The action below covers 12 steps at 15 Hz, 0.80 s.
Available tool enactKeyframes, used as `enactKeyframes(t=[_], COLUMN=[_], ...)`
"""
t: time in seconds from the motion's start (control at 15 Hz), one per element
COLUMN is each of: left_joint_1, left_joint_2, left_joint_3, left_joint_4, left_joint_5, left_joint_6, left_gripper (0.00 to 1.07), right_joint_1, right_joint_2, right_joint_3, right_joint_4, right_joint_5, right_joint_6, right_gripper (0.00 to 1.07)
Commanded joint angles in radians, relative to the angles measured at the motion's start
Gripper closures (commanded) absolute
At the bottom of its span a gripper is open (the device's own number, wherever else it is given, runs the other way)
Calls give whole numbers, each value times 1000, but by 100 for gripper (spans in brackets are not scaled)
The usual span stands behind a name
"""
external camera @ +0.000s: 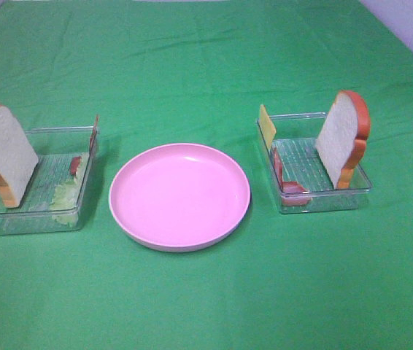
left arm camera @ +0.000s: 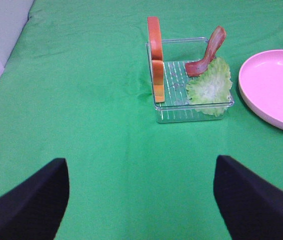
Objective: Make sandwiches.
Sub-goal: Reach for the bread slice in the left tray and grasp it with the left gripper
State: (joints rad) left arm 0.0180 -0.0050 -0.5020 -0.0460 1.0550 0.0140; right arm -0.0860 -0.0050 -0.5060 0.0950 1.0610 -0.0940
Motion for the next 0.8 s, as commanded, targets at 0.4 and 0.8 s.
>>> enactKeyframes(t=[0.4, 0.8], left_joint_1=[4, 4], left_joint_2=[-20, -20], left_joint_3=[2, 2], left_joint_4=[-3, -3], left_joint_5=[-9, -9], left_joint_6=[-1, -1], left_gripper=[31, 31], right_joint_1=[-4, -4], right_joint_2=[-16, -16], right_joint_3=[0, 0], right_joint_4=[-5, -5], right_joint_5=[0, 0], right_joint_6=[-12, -12], right_gripper=[34, 34])
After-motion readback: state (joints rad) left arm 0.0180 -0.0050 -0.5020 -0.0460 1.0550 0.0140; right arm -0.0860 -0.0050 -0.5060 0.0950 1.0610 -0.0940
